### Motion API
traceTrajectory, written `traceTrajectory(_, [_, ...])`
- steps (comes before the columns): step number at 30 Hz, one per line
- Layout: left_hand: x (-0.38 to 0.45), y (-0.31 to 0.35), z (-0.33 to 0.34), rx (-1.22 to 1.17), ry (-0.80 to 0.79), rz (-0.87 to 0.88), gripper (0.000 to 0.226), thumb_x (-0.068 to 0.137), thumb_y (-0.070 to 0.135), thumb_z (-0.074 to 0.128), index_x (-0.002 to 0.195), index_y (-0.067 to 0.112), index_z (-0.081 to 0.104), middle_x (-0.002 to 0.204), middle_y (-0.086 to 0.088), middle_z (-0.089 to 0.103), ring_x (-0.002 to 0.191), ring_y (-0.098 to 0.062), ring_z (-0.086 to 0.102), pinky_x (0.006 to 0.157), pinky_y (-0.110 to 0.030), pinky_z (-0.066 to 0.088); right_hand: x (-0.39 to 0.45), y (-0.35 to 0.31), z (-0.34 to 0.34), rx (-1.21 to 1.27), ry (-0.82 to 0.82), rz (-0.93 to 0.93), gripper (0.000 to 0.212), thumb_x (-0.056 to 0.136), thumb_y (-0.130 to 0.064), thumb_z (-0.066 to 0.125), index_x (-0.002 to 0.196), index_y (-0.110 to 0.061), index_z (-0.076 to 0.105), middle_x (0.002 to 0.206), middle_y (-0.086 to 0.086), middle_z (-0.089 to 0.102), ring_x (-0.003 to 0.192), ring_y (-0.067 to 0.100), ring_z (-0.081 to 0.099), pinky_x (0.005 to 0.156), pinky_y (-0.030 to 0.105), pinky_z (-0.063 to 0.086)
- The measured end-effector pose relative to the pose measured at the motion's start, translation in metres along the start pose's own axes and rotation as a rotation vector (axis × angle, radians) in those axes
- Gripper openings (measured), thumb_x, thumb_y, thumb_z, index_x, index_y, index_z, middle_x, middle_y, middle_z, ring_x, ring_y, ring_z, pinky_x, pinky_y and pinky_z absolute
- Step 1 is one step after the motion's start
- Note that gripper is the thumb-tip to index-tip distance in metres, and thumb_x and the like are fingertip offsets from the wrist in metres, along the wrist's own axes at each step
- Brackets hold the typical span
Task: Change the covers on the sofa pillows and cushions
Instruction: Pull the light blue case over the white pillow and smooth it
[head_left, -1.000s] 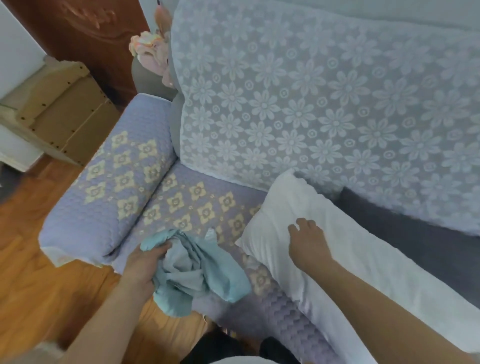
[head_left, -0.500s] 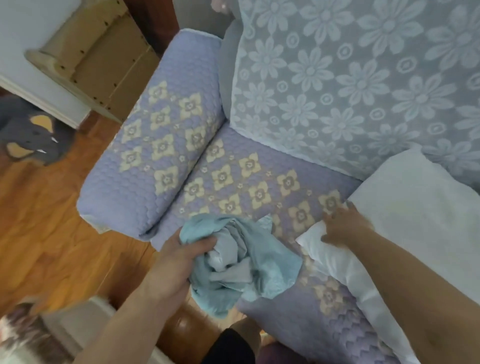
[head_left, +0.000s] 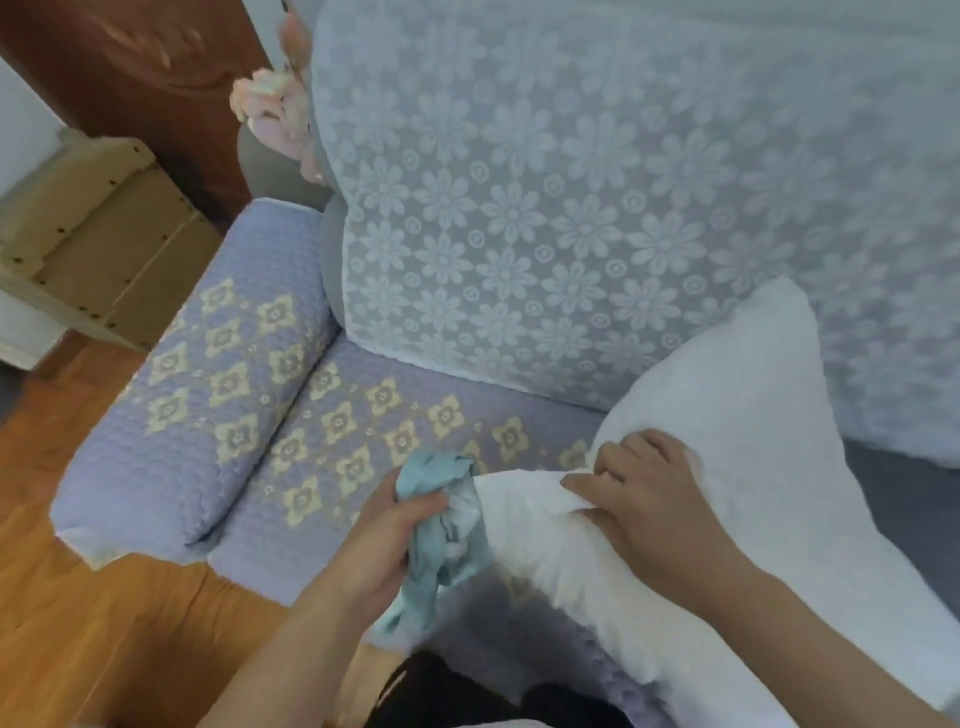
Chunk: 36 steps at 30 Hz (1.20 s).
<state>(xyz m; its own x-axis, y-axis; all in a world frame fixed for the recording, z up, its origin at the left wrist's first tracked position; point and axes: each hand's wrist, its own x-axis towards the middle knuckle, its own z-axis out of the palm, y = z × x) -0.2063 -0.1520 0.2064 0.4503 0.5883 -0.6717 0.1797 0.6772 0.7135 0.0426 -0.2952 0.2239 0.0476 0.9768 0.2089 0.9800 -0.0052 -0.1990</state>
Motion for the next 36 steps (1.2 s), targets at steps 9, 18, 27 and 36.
traceTrajectory(9, [-0.052,0.010,0.071,-0.020,-0.192,0.040,0.060,0.072,0.009,0.057,0.131,0.017,0.064,0.129,-0.019,0.067,0.110,-0.032,0.064,0.095,-0.048,0.048,-0.044,-0.019,-0.024,-0.010,0.002,0.059,0.042,0.079,-0.010,0.070,0.111,-0.037,0.068,0.082,-0.007,0.048,0.079,0.019,0.045,0.087,0.036,0.033])
traceTrajectory(18, [-0.076,0.000,0.087,0.308,-0.338,0.364,0.060,0.087,-0.011,0.069,0.134,0.026,0.062,0.120,-0.005,0.073,0.113,-0.022,0.069,0.086,-0.032,0.058,-0.043,-0.027,-0.028,0.165,0.110,0.262,0.018,0.080,-0.020,0.047,0.084,-0.025,0.064,0.080,-0.012,0.052,0.079,0.011,0.047,0.083,0.033,0.038])
traceTrajectory(27, [-0.072,-0.025,0.111,0.560,-0.226,0.754,0.043,0.080,0.026,0.077,0.114,0.037,0.053,0.114,0.008,0.061,0.106,-0.015,0.062,0.089,-0.031,0.051,-0.045,-0.029,-0.064,0.747,0.157,0.494,0.024,0.078,0.000,0.062,0.091,-0.015,0.077,0.081,-0.010,0.070,0.080,0.009,0.064,0.073,0.016,0.044])
traceTrajectory(36, [-0.063,-0.019,0.099,0.612,-0.475,0.620,0.069,0.097,0.026,0.064,0.151,0.050,0.029,0.149,0.021,0.048,0.139,-0.003,0.045,0.117,-0.041,0.038,-0.048,-0.018,-0.084,1.015,0.150,0.719,0.023,0.081,0.005,0.072,0.090,-0.015,0.079,0.094,-0.005,0.077,0.089,0.008,0.069,0.078,0.015,0.048])
